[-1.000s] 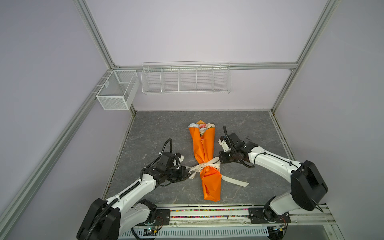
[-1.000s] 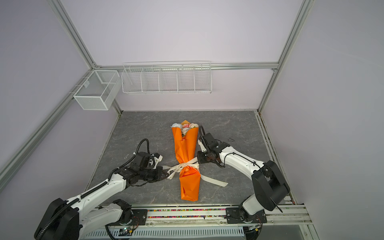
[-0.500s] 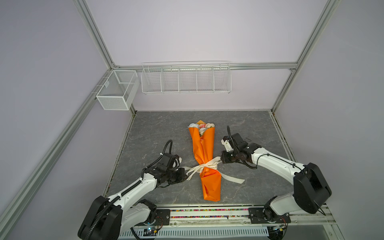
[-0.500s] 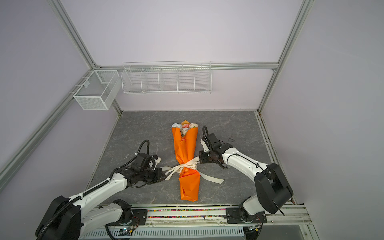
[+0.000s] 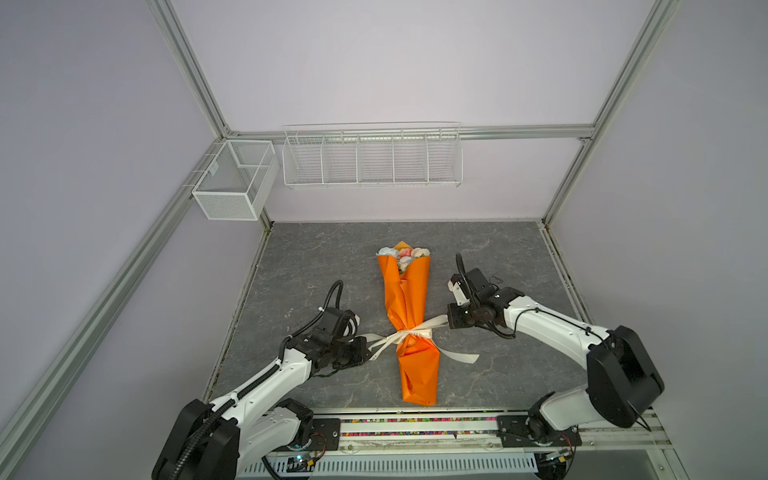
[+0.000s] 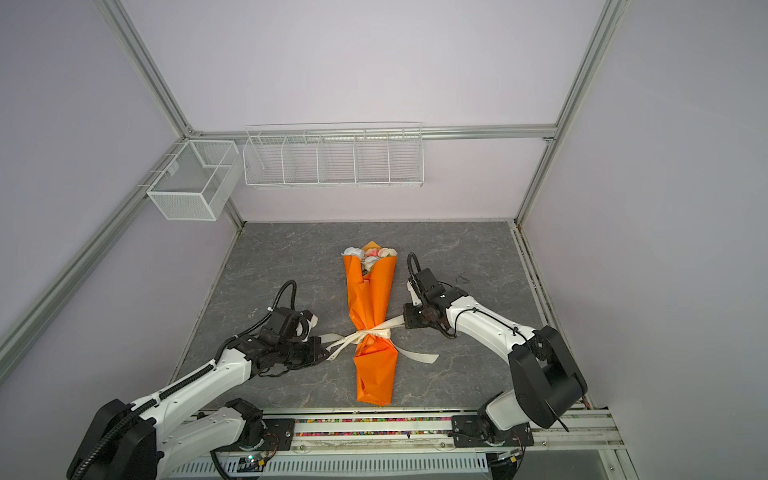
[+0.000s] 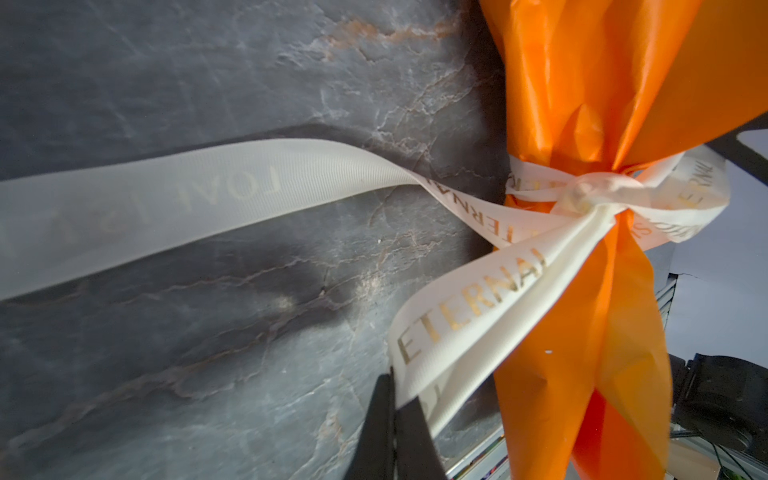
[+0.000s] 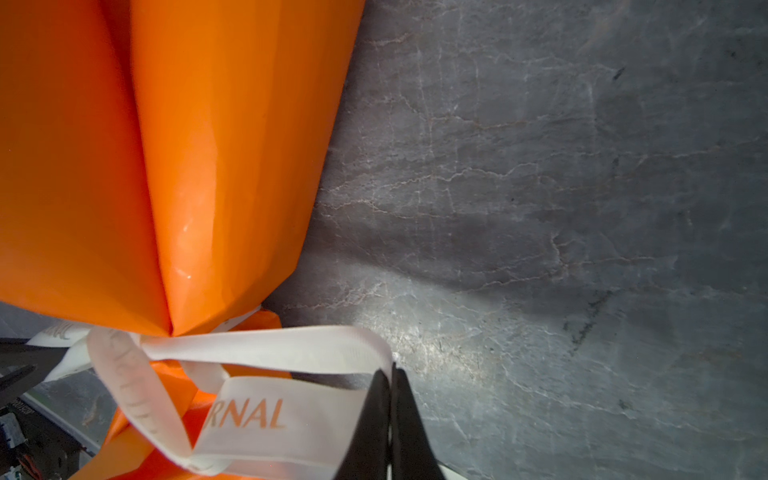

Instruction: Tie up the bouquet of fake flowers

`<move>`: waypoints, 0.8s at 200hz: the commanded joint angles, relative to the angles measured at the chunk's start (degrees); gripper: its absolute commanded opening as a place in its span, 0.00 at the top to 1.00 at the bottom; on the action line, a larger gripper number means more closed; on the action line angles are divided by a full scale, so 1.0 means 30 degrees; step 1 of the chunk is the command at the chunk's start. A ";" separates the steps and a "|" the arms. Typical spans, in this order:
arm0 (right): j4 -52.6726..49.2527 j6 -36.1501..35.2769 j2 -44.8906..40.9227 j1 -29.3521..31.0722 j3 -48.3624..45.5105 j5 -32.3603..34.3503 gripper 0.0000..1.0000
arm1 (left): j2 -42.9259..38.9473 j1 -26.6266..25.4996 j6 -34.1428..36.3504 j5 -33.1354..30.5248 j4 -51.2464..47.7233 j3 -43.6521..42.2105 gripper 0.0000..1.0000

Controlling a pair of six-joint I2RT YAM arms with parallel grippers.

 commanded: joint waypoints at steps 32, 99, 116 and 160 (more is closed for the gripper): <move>-0.0093 0.1068 -0.2167 -0.0111 -0.2292 0.1163 0.93 | -0.0181 0.0040 -0.0401 -0.0904 -0.0090 0.0472 1.00; 0.0856 -0.0065 -0.1913 -0.0033 -0.2871 -0.1720 0.92 | -0.0263 0.0031 0.0034 -0.0162 0.1106 0.0846 1.00; 0.1084 -0.1319 -0.1586 -0.0009 -0.2642 -0.4440 0.89 | -0.0103 0.0023 0.0057 0.0128 0.1462 0.0929 1.00; -0.1253 -0.4026 0.0376 0.0225 -0.0901 -0.4831 0.76 | 0.0642 0.0041 0.0827 0.0467 0.1225 0.1422 1.00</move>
